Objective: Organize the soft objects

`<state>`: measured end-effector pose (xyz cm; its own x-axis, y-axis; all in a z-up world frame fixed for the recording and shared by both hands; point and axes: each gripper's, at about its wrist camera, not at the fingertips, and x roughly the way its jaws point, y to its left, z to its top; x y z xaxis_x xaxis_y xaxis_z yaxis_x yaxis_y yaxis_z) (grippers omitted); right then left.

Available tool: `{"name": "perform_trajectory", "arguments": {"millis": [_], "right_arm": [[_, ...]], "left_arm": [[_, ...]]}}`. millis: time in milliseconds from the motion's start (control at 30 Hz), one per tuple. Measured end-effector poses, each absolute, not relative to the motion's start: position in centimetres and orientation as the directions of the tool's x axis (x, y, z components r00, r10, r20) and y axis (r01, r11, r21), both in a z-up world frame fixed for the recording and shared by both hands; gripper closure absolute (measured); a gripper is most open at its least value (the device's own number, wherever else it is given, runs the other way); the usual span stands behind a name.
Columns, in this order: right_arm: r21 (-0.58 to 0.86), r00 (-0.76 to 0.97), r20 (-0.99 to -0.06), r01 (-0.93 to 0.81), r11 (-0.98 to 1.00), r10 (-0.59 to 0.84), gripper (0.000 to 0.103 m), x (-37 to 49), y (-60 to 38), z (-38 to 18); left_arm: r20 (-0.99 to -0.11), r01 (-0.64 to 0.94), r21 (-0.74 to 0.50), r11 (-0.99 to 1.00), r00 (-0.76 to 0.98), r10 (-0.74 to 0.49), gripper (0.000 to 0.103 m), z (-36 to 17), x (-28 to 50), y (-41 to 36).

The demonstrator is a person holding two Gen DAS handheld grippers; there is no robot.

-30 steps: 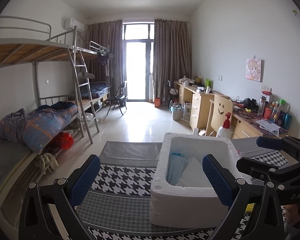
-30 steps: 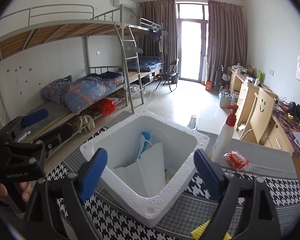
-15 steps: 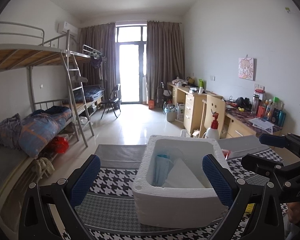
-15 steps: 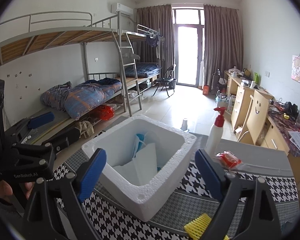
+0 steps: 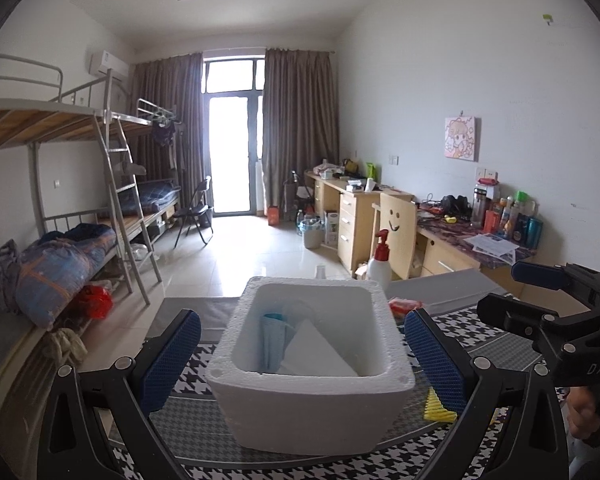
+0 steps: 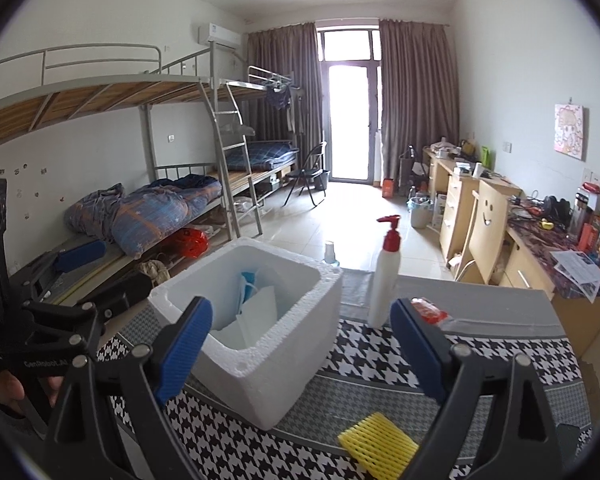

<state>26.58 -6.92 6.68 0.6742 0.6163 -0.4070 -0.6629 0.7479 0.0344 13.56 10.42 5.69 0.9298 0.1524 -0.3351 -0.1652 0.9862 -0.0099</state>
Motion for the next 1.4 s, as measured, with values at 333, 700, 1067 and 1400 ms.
{"name": "perform_trajectory", "arguments": {"millis": [333, 700, 1067, 1400], "right_arm": [[0.041, 0.712, -0.381, -0.624, 0.78, 0.59, 0.01, 25.7, -9.6, 6.7], [0.04, 0.752, -0.359, -0.58, 0.814, 0.553, 0.01, 24.8, -12.3, 6.6], [0.029, 0.782, -0.351, -0.541, 0.84, 0.515, 0.009, 24.3, -14.4, 6.1], [0.041, 0.792, -0.348, -0.522, 0.852, 0.502, 0.009, 23.8, -16.1, 5.3]], "left_arm": [[-0.329, -0.11, -0.008, 0.994, 0.939, 0.101, 0.001, 5.9, 13.4, 9.0], [-0.332, -0.055, 0.0, 0.998, 0.942, 0.052, 0.001, 5.8, 13.3, 7.2], [-0.346, -0.003, 0.006, 1.0, 0.938, 0.005, 0.001, 5.5, 13.3, 5.6], [-0.351, 0.055, -0.002, 0.998, 0.935, -0.052, 0.001, 5.1, 13.3, 4.1]]}}
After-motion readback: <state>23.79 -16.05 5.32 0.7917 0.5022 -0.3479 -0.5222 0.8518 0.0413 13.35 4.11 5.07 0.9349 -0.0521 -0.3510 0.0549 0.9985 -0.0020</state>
